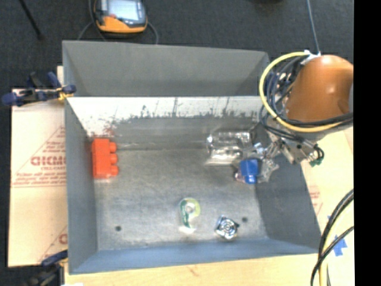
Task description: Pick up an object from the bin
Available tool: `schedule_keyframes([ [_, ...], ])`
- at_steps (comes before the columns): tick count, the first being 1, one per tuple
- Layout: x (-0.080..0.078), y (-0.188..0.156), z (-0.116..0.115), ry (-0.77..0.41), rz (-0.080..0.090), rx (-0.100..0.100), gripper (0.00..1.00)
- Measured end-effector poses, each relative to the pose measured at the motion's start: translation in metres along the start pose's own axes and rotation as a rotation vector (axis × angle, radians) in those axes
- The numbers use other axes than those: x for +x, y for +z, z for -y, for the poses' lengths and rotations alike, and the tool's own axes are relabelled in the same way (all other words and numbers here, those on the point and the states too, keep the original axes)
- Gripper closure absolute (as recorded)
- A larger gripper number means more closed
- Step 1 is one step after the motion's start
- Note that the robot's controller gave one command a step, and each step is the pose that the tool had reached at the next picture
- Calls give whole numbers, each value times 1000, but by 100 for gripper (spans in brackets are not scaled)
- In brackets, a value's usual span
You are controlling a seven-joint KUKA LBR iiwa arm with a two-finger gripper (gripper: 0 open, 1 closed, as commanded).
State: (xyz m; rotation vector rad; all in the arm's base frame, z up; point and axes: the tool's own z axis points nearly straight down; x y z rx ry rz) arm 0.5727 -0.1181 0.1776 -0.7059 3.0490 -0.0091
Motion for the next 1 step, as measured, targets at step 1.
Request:
schedule_keyframes([
  [1,5,-54,-2,16,-2,-1,100],
])
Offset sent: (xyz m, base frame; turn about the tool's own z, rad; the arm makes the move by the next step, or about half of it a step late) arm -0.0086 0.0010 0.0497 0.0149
